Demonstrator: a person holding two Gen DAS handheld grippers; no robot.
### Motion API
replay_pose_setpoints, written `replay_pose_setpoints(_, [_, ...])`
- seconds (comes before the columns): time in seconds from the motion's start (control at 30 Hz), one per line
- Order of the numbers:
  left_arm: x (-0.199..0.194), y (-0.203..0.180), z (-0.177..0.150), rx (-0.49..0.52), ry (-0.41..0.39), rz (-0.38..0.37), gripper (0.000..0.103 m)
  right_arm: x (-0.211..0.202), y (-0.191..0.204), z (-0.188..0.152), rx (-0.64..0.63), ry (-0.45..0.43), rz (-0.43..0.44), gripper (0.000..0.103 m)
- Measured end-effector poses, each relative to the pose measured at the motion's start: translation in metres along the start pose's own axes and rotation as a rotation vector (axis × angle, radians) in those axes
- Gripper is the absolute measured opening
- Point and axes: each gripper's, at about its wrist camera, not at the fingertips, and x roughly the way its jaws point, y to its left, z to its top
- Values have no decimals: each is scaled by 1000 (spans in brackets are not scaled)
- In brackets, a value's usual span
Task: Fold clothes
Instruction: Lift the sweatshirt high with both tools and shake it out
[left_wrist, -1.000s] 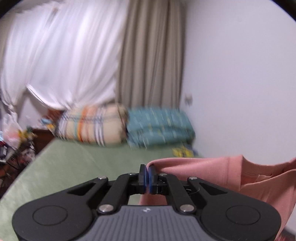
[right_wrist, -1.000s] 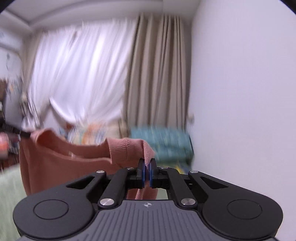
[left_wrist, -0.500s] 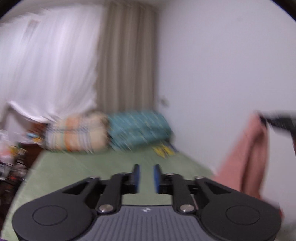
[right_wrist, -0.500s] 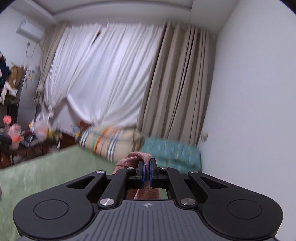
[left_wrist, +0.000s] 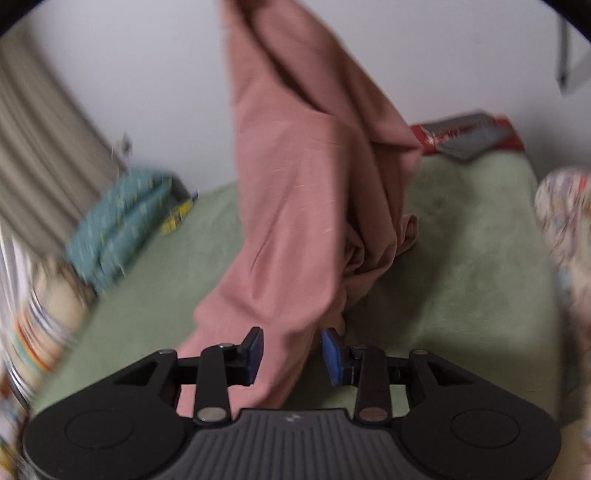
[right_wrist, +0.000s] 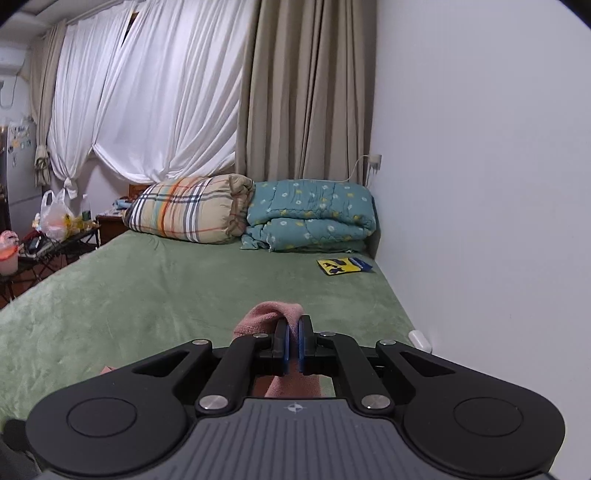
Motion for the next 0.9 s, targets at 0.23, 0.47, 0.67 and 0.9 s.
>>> replay_pose_setpoints(0.23, [26, 9, 13, -43, 24, 51, 2, -12, -6, -9, -12, -8, 8, 4])
replay_pose_setpoints(0.47, [-95, 187, 6, -568, -163, 361, 2, -28, -17, -8, -11, -63, -38, 4])
replay_pose_setpoints(0.67, [-219, 293, 46, -641, -340, 589, 2, -82, 47, 58, -194, -335, -49, 4])
replay_pose_setpoints(0.9, [-345, 331, 95, -565, -455, 789, 2, -165, 80, 143, -237, -594, -76, 4])
